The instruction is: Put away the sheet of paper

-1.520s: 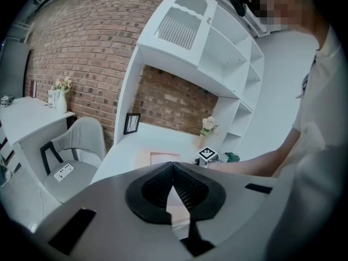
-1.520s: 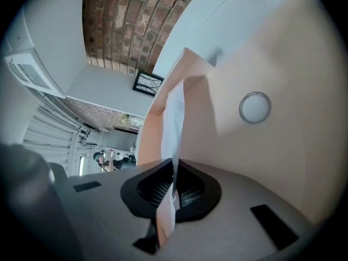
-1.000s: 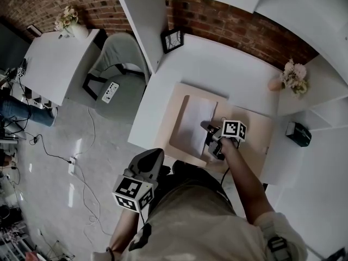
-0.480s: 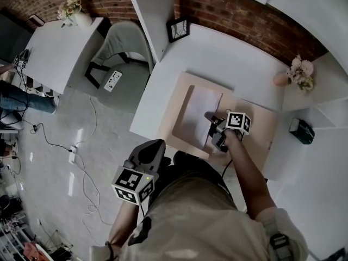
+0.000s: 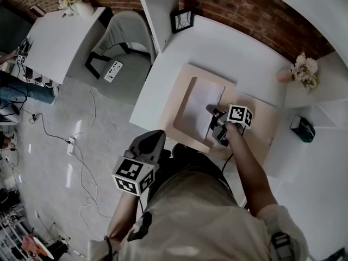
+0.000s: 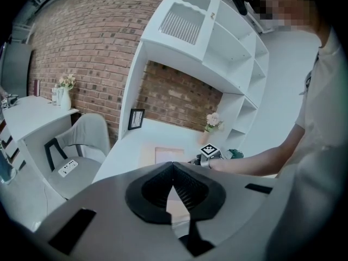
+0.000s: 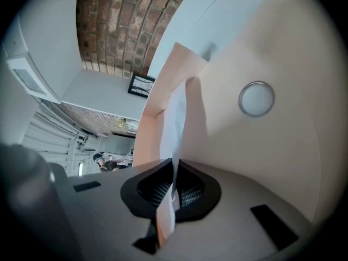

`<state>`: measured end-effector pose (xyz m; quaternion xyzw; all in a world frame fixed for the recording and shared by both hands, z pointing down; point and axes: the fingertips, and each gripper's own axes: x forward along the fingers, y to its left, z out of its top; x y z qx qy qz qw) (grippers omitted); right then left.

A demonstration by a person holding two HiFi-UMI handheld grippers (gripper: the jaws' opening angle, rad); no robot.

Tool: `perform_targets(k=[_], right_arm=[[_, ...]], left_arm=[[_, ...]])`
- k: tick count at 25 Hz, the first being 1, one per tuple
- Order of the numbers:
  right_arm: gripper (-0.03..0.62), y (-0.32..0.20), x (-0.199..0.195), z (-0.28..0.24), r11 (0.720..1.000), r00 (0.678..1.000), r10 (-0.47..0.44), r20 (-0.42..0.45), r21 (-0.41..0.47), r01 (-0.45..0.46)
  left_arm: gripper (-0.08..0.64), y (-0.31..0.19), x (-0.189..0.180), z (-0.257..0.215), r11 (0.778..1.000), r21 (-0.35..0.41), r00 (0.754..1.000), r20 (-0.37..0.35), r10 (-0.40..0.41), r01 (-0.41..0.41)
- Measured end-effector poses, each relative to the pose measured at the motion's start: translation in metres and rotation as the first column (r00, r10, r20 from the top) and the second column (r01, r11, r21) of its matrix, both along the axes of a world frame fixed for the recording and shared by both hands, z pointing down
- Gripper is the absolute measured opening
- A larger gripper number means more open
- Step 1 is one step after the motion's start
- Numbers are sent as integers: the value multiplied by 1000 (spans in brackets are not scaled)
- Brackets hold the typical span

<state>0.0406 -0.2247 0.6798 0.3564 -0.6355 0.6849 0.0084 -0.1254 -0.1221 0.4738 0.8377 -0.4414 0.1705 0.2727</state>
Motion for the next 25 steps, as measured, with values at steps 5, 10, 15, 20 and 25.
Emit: perform_targets(k=[5, 10, 15, 20, 25], right_arm=[[28, 0, -1, 1, 1000, 1000, -5, -21, -13, 4], [28, -1, -3, 4, 1000, 999, -21, -40, -15, 21], [28, -2, -3, 2, 1000, 1000, -11, -29, -22, 10], [26, -2, -1, 3, 1000, 999, -19, -36, -19, 18], [27, -4, -2, 4, 1000, 998, -27, -60, -15, 26]], left_arm=[[15, -1, 1, 2, 1000, 4, 1000, -3, 12, -12], [17, -1, 3, 2, 1000, 2, 1000, -14, 10, -10], [17, -1, 4, 2, 1000, -2, 1000, -22, 14, -14], [15, 0, 5, 2, 1000, -1, 1000, -23, 14, -14], [17, -2, 4, 4, 1000, -4, 999, -26, 20, -20]])
